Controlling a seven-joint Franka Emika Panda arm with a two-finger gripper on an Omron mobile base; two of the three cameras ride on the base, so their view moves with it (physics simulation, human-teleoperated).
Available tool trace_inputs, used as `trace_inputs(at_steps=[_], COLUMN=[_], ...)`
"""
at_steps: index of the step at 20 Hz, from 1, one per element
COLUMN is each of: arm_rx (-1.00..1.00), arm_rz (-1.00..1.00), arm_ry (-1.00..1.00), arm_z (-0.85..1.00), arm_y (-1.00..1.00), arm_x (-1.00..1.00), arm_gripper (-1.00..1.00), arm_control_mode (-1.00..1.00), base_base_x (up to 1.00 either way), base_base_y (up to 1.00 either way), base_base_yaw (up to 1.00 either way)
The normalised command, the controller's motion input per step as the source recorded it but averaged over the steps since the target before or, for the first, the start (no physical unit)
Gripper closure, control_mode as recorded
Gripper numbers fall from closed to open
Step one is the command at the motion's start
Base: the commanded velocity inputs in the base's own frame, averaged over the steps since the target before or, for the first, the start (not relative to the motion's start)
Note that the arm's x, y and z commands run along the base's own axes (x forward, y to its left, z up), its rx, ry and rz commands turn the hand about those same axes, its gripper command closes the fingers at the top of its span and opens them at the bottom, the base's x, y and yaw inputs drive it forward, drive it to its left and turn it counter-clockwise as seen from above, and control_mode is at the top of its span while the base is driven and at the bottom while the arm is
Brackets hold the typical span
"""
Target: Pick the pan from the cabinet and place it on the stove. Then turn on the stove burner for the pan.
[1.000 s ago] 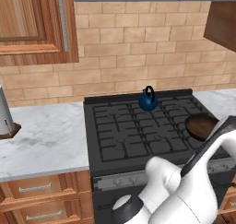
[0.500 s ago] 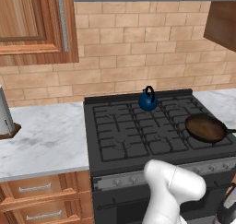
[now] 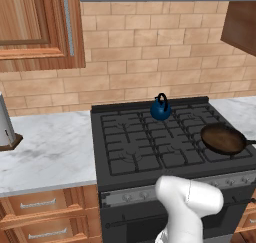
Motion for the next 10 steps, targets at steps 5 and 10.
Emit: trace_inputs(at_steps=[5,10], arm_rx=[0.62,0.60], arm_rz=[-0.09,-0.13], arm_ry=[-0.12,-0.09], arm_z=[-0.05,-0.21], arm_y=[0.14,0.09], arm_x=[-0.12,-0.03], arm_gripper=[-1.00,-1.00], arm_control_mode=[-1.00,-1.00], base_base_x=[0.00,0.00], base_base_y=[0.00,0.00], base_base_yaw=[0.00,0.00])
